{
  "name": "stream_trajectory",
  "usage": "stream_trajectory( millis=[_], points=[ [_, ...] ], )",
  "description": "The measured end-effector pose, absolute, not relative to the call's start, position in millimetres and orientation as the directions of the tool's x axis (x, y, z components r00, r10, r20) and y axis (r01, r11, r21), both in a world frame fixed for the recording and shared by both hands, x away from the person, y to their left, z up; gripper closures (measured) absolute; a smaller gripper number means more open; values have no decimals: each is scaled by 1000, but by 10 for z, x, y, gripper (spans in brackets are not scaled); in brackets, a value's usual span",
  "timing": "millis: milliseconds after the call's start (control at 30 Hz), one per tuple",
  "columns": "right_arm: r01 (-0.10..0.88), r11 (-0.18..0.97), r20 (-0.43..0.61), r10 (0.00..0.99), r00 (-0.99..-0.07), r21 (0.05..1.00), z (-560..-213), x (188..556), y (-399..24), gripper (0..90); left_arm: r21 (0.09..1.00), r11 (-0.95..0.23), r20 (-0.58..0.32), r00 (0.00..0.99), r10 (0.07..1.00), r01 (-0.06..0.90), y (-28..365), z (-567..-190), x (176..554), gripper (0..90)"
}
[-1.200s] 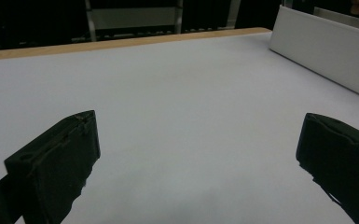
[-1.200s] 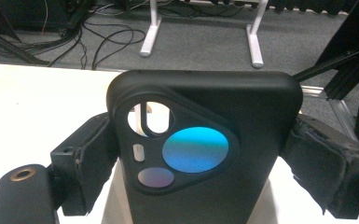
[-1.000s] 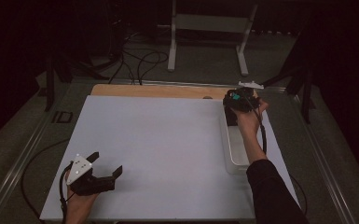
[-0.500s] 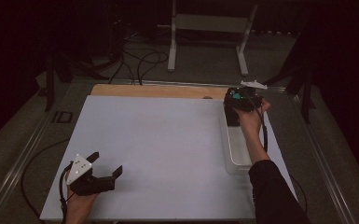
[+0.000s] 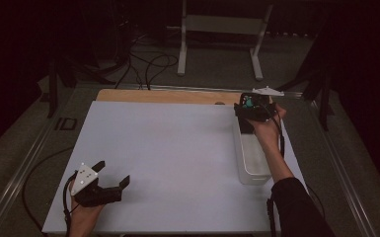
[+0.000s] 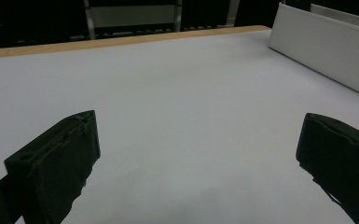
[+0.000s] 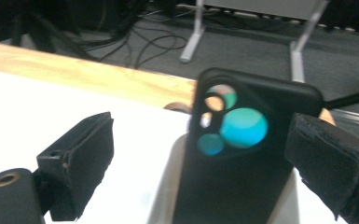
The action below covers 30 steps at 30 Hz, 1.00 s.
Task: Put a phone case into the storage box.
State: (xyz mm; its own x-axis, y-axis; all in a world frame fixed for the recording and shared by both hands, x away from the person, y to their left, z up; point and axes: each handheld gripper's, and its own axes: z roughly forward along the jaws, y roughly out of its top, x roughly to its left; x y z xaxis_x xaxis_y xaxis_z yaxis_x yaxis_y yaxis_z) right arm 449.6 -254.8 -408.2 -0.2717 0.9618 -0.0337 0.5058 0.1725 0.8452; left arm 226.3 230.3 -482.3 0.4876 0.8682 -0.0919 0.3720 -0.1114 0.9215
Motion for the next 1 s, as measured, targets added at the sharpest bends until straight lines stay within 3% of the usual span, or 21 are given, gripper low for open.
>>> stream_trajectory(
  millis=[200,667,1000],
  points=[
    [473,220,-47,935,-351,854,-4016,4230,-2506,79,921,-125,-77,485,871,370,2293,-4818,2264,0],
    [358,207,16,848,-530,911,-4052,3273,-2433,80,923,-145,-49,483,874,356,2273,-4775,2259,0],
    [326,167,34,847,-530,931,-4312,2813,-2560,82,927,-147,-37,475,879,344,2281,-4739,2247,0]
  ],
)
